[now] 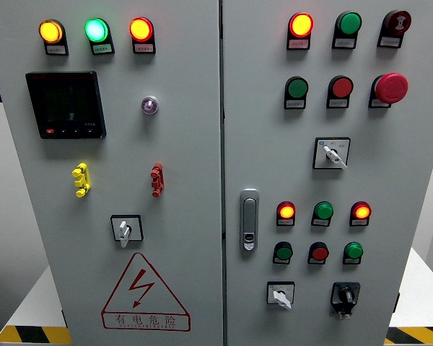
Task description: Turn on light switch 1
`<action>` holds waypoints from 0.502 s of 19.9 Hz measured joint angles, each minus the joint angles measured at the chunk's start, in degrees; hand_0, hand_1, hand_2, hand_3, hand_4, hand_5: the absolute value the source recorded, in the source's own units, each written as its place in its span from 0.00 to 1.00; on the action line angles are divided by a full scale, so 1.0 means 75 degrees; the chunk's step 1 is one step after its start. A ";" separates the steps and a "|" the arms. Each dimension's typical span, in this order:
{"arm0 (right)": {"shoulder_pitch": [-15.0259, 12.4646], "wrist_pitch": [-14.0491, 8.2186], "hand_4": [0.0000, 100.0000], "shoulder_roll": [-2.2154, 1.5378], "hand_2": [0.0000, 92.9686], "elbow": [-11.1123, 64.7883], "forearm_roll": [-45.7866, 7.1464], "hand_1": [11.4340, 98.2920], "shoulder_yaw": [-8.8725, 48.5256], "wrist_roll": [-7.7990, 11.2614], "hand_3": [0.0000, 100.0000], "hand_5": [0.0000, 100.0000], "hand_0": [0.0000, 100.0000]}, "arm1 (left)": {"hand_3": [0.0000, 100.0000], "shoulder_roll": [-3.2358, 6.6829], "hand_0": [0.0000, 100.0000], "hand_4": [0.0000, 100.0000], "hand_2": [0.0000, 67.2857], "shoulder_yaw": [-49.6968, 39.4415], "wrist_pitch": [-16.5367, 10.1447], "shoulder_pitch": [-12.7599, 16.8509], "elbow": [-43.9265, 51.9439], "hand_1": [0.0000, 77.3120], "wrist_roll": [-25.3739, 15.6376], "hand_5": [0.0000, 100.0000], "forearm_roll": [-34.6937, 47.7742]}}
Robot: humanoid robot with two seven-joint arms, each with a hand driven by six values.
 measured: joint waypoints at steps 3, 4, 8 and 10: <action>0.0000 0.0000 0.19 0.0000 0.00 0.0000 0.0000 0.09 0.0000 0.0000 0.19 0.11 0.00 | 0.00 -0.0100 0.00 0.00 0.05 -0.1851 -0.0003 0.0010 -0.0072 0.09 -0.0055 0.01 0.1722; 0.0000 0.0000 0.19 0.0002 0.00 0.0000 0.0000 0.09 0.0000 0.0000 0.19 0.11 0.00 | 0.00 -0.0146 0.00 0.01 0.05 -0.2561 -0.0004 0.0017 -0.0162 0.11 -0.0069 0.01 0.2377; 0.0000 0.0000 0.19 0.0006 0.00 -0.0002 0.0000 0.09 0.0000 0.0000 0.19 0.11 0.00 | 0.00 -0.0229 0.00 0.08 0.06 -0.5123 -0.0012 0.0144 -0.1218 0.15 -0.0176 0.03 0.4595; 0.0001 0.0000 0.19 0.0006 0.00 -0.0004 0.0000 0.09 0.0000 0.0001 0.19 0.11 0.00 | 0.00 -0.0233 0.00 0.14 0.10 -0.5632 -0.0014 0.0289 -0.1898 0.17 -0.0412 0.07 0.4883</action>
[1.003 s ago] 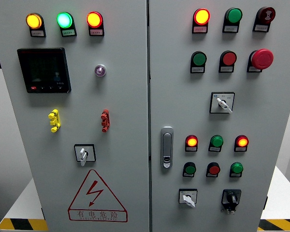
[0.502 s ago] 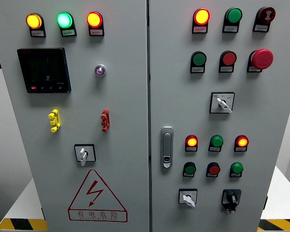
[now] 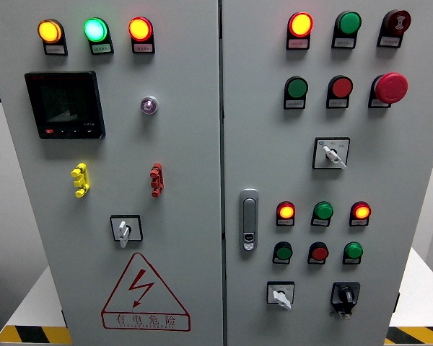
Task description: Turn on light switch 1
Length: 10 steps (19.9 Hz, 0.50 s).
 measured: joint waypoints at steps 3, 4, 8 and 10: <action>-0.0002 0.0001 0.19 0.0000 0.00 0.0000 0.0000 0.09 0.0001 0.0000 0.19 0.11 0.00 | 0.05 0.0002 0.00 0.25 0.16 -0.0099 0.0005 0.0187 -0.0990 0.20 -0.0614 0.16 0.0075; 0.0000 0.0003 0.19 -0.0001 0.00 0.0000 0.0000 0.09 0.0000 0.0000 0.19 0.11 0.00 | 0.07 0.0012 0.00 0.28 0.18 -0.0117 0.0019 0.0311 -0.1412 0.21 -0.0790 0.19 0.0084; -0.0002 0.0003 0.19 -0.0001 0.00 0.0003 0.0000 0.09 0.0001 0.0000 0.19 0.11 0.00 | 0.19 0.0081 0.00 0.41 0.25 -0.0361 0.0176 0.0811 -0.3588 0.22 -0.0964 0.27 0.0093; -0.0002 0.0003 0.19 -0.0003 0.00 0.0003 0.0000 0.09 0.0000 0.0000 0.19 0.11 0.00 | 0.23 0.0100 0.00 0.45 0.27 -0.0377 0.0294 0.0913 -0.4576 0.22 -0.0901 0.31 0.0101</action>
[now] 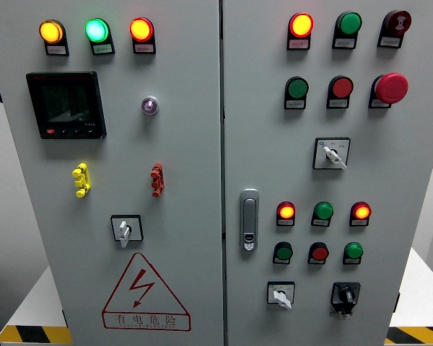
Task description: Turn on light switch 1
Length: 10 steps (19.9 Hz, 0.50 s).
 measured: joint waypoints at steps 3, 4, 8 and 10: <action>0.0001 0.0000 0.19 0.0000 0.00 -0.0002 0.0000 0.09 0.0000 0.0000 0.19 0.11 0.00 | 0.30 0.0028 0.00 0.51 0.30 0.0001 0.0072 0.0045 -0.1255 0.23 0.0137 0.37 0.0001; 0.0001 0.0000 0.19 0.0000 0.00 -0.0002 0.0000 0.09 0.0000 0.0000 0.19 0.11 0.00 | 0.31 0.0042 0.00 0.52 0.30 0.0001 0.0072 0.0046 -0.1668 0.23 0.0168 0.40 0.0002; 0.0001 0.0000 0.19 0.0003 0.00 -0.0002 0.0000 0.09 0.0000 0.0000 0.19 0.11 0.00 | 0.35 0.0123 0.00 0.55 0.30 0.0042 0.0043 0.0025 -0.3408 0.23 0.0309 0.48 -0.0002; 0.0001 0.0000 0.19 0.0003 0.00 -0.0002 0.0000 0.09 0.0000 0.0000 0.19 0.11 0.00 | 0.39 0.0139 0.00 0.59 0.30 0.0041 0.0035 0.0010 -0.4180 0.23 0.0506 0.52 -0.0010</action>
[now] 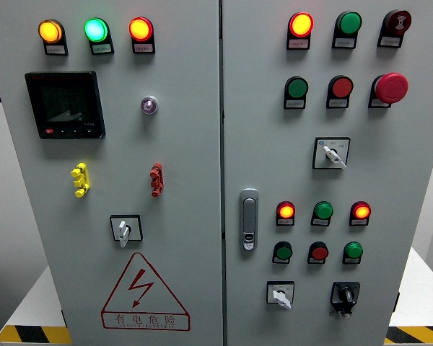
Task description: Turn on light switch 1
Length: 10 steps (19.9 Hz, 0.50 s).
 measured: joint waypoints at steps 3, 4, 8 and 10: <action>-0.0002 0.0000 0.19 0.0000 0.00 0.0000 0.0000 0.09 0.0000 -0.0001 0.19 0.11 0.00 | 0.48 0.0000 0.00 0.64 0.30 -0.0023 0.0001 -0.0045 -0.0758 0.24 0.0294 0.60 0.0000; -0.0001 0.0000 0.19 0.0000 0.00 0.0000 0.0000 0.09 0.0000 0.0000 0.19 0.11 0.00 | 0.49 0.0002 0.00 0.65 0.30 -0.0031 0.0005 -0.0089 -0.0914 0.24 0.0340 0.61 0.0000; -0.0001 0.0000 0.19 -0.0001 0.00 0.0001 0.0003 0.09 0.0000 0.0000 0.19 0.11 0.00 | 0.56 0.0401 0.00 0.80 0.32 -0.0070 0.0021 -0.0553 -0.1270 0.24 0.0424 0.78 -0.0035; -0.0001 0.0001 0.19 -0.0001 0.00 0.0001 0.0004 0.09 0.0000 0.0000 0.19 0.11 0.00 | 0.60 0.0787 0.00 0.85 0.32 -0.0081 0.0041 -0.0829 -0.1350 0.24 0.0436 0.82 -0.0097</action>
